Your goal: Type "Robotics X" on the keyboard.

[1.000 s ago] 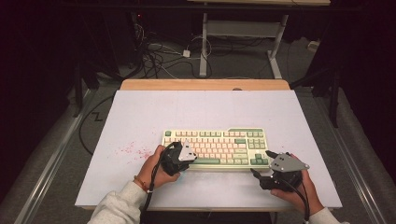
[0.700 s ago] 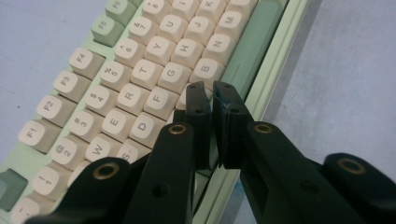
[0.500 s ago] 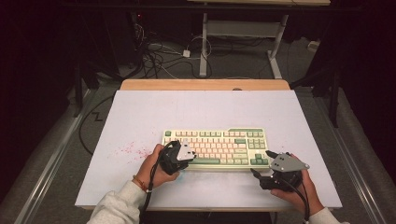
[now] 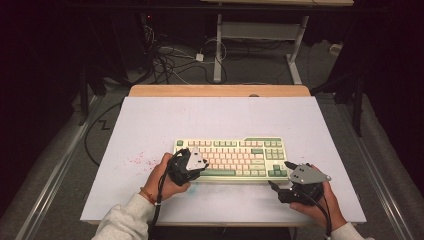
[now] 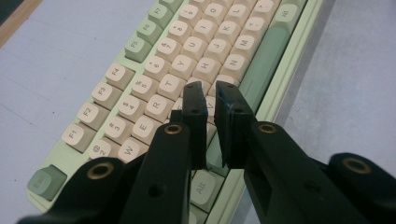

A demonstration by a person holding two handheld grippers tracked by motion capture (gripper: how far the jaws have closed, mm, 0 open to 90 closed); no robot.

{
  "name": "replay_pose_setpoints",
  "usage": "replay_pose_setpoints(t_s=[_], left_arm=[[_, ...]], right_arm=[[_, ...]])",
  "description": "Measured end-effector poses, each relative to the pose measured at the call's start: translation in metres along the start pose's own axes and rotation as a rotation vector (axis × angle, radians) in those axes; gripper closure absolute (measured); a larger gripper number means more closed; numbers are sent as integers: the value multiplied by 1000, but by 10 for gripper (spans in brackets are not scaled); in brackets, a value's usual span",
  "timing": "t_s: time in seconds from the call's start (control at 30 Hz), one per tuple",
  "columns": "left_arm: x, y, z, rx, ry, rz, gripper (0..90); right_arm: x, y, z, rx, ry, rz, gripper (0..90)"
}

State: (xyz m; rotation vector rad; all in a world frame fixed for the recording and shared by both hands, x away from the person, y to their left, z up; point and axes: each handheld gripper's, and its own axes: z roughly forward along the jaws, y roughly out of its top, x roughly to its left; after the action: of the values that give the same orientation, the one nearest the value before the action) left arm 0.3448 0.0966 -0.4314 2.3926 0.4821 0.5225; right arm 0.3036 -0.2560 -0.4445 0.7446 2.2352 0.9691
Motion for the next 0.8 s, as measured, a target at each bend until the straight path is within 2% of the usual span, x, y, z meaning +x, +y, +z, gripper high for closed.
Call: replay_pose_setpoints(t_s=[0.47,0.8], left_arm=[[3,-1,-4,-16,17,-11,763],[5,-2,-7,-36,40,-18,670]], right_arm=[[0,0,0,-1,0,0,210],[0,0,0,-2,0,1,210]])
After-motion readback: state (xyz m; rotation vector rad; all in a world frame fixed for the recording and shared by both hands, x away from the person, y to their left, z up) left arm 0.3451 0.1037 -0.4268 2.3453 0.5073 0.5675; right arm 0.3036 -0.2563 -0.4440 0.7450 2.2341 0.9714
